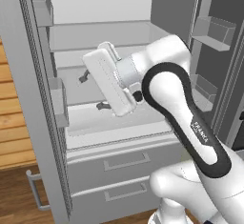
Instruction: Grab a lemon wedge from the fridge and one ice cube from the ice bowl, and put them in the glass of lemonade.
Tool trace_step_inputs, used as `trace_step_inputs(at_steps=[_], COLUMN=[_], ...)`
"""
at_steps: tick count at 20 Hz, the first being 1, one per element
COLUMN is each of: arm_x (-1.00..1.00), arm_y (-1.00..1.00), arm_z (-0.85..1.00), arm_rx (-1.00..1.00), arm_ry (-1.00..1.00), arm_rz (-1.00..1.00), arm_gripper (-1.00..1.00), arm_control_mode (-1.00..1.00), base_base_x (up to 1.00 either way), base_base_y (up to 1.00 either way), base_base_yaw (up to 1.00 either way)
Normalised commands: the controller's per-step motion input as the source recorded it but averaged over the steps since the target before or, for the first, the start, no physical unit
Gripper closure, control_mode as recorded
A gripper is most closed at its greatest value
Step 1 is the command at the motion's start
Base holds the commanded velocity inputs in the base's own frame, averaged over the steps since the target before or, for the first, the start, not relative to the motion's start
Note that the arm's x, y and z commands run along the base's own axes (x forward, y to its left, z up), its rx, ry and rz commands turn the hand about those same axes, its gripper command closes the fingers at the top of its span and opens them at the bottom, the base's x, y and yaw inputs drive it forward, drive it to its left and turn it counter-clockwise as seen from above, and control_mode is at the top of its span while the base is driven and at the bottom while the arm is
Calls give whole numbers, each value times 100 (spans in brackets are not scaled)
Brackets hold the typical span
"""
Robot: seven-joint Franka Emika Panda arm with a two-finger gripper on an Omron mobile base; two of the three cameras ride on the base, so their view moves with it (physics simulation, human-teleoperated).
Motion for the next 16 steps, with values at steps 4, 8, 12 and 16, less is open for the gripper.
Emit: trace_step_inputs(at_steps=[4, 8, 12, 16], arm_x=[-17, -17, -1, 0], arm_y=[-100, -74, -58, -61], arm_z=[24, 0, 0, -1], arm_rx=[-8, -34, -51, -53], arm_ry=[-21, -7, 0, -1], arm_rz=[0, 0, 0, 0], arm_gripper=[-100, -100, -100, -100], arm_control_mode=[-100, -100, -100, -100], base_base_x=[0, 0, 0, 0], base_base_y=[0, 0, 0, 0], base_base_yaw=[0, 0, 0, 0])
